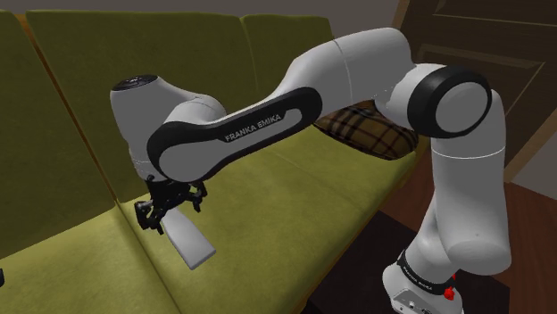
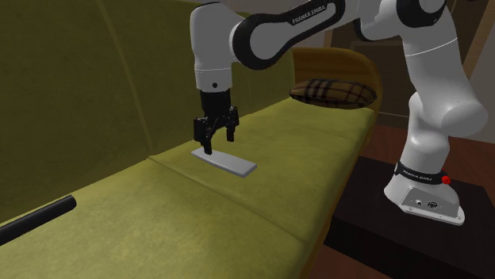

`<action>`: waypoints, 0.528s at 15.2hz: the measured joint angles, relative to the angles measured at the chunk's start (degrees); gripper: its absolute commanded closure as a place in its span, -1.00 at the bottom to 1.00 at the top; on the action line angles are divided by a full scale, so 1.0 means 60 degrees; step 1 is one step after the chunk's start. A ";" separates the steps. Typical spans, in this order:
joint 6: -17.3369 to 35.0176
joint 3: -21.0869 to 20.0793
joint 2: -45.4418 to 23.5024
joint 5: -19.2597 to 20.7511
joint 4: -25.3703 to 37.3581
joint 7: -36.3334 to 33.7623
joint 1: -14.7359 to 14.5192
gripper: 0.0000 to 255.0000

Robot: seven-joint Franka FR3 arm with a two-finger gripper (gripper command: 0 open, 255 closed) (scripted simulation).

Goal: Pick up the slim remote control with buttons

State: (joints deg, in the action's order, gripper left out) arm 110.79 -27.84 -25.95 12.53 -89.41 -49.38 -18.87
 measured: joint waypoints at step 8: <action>0.0722 0.0095 -0.0360 0.0202 -0.0403 -0.0169 -0.0079 1.00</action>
State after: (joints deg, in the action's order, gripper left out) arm 115.12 -27.28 -28.11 13.74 -91.82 -50.39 -19.35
